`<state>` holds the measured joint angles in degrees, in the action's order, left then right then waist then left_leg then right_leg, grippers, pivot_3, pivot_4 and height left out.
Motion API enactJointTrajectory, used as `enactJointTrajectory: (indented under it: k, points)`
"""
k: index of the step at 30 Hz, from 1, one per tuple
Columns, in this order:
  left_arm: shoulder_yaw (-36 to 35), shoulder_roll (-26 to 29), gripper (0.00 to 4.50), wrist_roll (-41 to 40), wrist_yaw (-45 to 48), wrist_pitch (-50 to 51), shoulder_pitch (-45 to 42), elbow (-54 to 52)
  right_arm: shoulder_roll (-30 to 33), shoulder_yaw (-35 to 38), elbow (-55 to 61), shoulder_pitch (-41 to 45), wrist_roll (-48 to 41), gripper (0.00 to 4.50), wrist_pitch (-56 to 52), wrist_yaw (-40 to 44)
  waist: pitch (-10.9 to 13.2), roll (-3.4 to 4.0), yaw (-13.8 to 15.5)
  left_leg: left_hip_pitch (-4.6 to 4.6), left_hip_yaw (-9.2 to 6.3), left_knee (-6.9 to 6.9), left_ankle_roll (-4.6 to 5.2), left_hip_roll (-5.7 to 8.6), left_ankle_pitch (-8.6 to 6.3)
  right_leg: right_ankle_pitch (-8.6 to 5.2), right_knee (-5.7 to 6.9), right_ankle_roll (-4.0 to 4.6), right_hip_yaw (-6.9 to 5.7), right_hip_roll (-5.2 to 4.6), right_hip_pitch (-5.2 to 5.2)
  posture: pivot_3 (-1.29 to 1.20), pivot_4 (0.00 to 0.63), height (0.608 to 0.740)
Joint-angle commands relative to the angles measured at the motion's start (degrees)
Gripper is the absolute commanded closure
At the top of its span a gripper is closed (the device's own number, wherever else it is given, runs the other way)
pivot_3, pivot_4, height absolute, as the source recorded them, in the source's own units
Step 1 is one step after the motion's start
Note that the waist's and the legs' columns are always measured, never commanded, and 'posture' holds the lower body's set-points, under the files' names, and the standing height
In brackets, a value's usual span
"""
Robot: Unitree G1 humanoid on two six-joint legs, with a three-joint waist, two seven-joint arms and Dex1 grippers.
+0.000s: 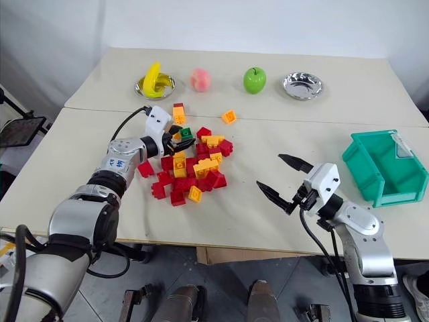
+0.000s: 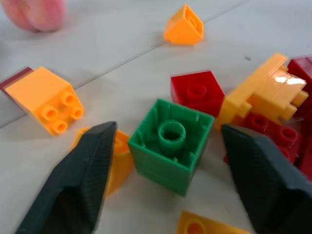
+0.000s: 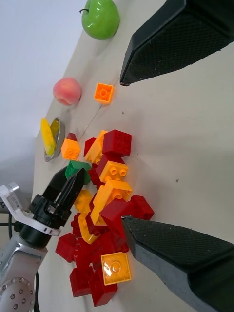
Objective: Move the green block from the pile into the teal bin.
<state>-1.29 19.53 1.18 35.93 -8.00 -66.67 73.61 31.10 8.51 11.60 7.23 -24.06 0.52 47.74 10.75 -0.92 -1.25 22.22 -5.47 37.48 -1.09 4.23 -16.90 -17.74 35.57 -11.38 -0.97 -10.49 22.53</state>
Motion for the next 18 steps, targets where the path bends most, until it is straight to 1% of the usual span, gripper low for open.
enactJointTrajectory:
  k: [1, 2, 7, 11, 13, 15, 18]
  points:
    - [-0.1, 0.2, 2.37, 1.1, -0.2, 0.8, -0.6, 1.0, 0.9, 2.2, 2.4, -0.8, -1.0, 0.00, 0.3, -0.5, 0.0, -0.01, 0.0, 0.00, 0.00, 0.00, 0.00, 0.00, 0.00, 0.00, 0.00, 0.00, 0.00, 0.00, 0.00, 0.00, 0.150, 0.740]
    - [-0.3, 0.3, 2.54, 1.0, -0.3, 0.7, -0.7, 1.0, 0.9, 2.3, 2.4, -0.8, -1.0, 0.00, 0.3, -0.4, 0.0, -0.01, 0.0, 0.00, 0.00, 0.01, 0.00, 0.00, 0.00, 0.00, 0.00, 0.00, 0.00, 0.00, -0.01, 0.00, 0.150, 0.740]
    - [-3.9, 0.9, 2.54, -2.2, 2.6, -1.0, -1.8, 0.3, 0.9, 2.6, 2.2, -0.8, -1.1, 0.00, 0.5, 0.1, 0.0, -0.02, -0.1, -0.01, -0.01, 0.01, 0.00, -0.01, 0.00, 0.00, 0.02, 0.00, -0.01, 0.01, 0.00, 0.00, 0.150, 0.740]
    - [-6.7, 1.6, 2.54, -4.9, 8.3, -4.3, -4.2, -1.2, 1.1, 2.6, 1.8, -0.4, -1.1, 0.00, 0.6, 0.5, 0.0, -0.04, -0.1, 0.01, -0.01, 0.00, 0.00, -0.01, 0.00, 0.00, 0.02, 0.00, -0.02, 0.01, 0.01, 0.00, 0.150, 0.740]
    - [-7.6, 1.6, 2.54, -6.4, 13.1, -5.3, -6.0, -2.5, 1.2, 2.7, 1.7, -0.3, -1.0, 0.00, 0.6, 0.5, 0.0, -0.06, -0.1, 0.03, -0.02, 0.02, 0.00, -0.01, 0.00, 0.00, 0.02, 0.00, -0.04, 0.01, 0.02, 0.00, 0.150, 0.740]
    - [-6.6, 0.7, 2.54, -6.7, 19.8, -6.5, -7.5, -4.5, 1.6, 3.2, 1.7, -0.6, -0.7, 0.00, 0.6, 0.5, 0.0, -0.07, -0.1, 0.06, -0.04, 0.04, 0.00, -0.01, 0.00, 0.00, 0.02, 0.00, -0.06, 0.00, 0.02, 0.00, 0.150, 0.740]
    - [-3.1, -3.9, 2.54, -7.7, 31.4, -5.2, -8.6, -10.4, 3.3, 5.9, 2.0, -2.1, -1.4, 0.00, 0.2, 0.3, 0.0, -0.06, 0.8, 0.10, -0.04, 0.09, 0.03, 0.02, -0.02, 0.00, 0.00, 0.00, -0.08, -0.02, 0.00, 0.00, 0.150, 0.740]
